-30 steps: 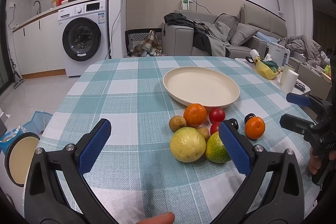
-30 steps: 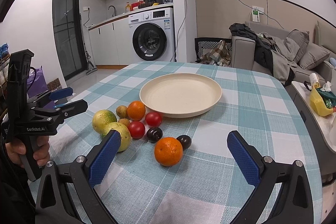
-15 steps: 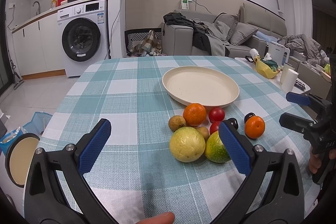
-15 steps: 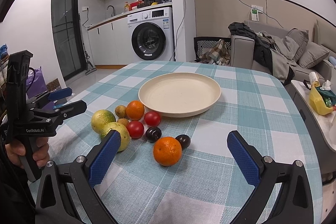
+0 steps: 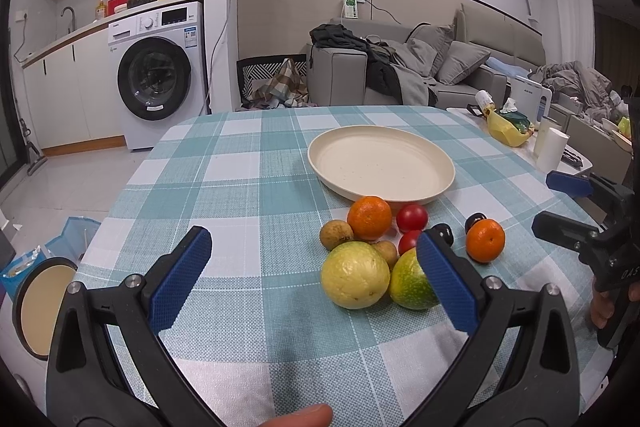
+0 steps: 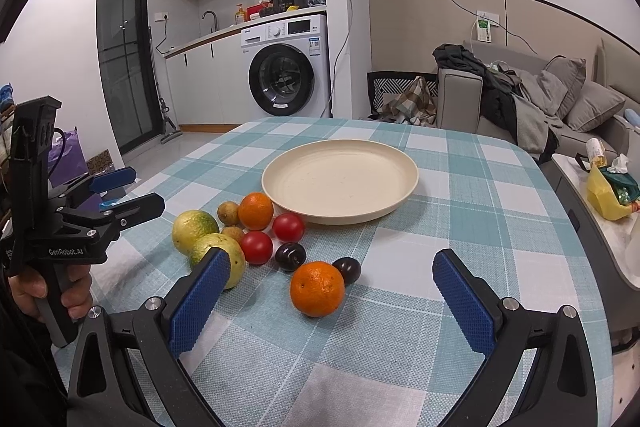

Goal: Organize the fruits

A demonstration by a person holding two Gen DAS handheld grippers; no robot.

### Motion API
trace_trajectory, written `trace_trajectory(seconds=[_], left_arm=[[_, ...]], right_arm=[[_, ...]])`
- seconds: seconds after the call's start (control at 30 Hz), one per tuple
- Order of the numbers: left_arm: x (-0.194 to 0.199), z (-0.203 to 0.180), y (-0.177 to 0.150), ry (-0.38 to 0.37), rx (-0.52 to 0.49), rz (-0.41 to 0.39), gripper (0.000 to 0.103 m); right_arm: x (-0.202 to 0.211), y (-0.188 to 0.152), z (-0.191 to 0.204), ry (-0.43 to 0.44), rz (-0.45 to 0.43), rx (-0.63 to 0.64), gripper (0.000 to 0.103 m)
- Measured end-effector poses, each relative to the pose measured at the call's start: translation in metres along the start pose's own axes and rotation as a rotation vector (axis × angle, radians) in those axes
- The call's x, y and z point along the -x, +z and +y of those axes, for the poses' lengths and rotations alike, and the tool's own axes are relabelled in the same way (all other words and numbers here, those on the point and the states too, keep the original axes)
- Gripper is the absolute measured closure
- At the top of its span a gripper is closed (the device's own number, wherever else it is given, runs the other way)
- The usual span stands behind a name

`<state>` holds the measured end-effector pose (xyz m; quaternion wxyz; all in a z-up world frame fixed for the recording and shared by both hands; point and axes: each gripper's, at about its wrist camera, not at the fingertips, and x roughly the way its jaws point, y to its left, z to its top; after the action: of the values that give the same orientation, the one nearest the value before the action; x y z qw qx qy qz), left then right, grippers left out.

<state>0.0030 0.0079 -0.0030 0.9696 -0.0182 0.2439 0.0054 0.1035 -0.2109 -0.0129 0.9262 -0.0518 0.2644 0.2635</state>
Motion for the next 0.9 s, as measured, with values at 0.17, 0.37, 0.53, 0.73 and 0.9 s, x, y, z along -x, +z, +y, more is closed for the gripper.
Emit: trace_trajectory(seconds=[0.17, 0.37, 0.53, 0.73, 0.9], left_arm=[[0.0, -0.001, 0.0, -0.004, 0.004, 0.004, 0.001], [-0.001, -0.001, -0.002, -0.011, -0.002, 0.006, 0.001], [-0.002, -0.013, -0.013, -0.027, -0.025, 0.011, 0.001], [-0.003, -0.012, -0.016, -0.024, -0.028, 0.029, 0.001], [-0.012, -0.011, -0.011, -0.025, -0.02, 0.068, 0.001]], right_arm=[[0.0, 0.0, 0.001, -0.002, -0.001, 0.004, 0.0], [-0.002, 0.0, -0.001, -0.012, 0.012, -0.01, 0.0], [-0.002, 0.0, -0.002, -0.019, 0.016, -0.012, 0.0], [-0.01, 0.001, -0.003, -0.036, 0.063, -0.016, 0.0], [-0.018, 0.001, 0.0, -0.043, 0.108, -0.004, 0.0]])
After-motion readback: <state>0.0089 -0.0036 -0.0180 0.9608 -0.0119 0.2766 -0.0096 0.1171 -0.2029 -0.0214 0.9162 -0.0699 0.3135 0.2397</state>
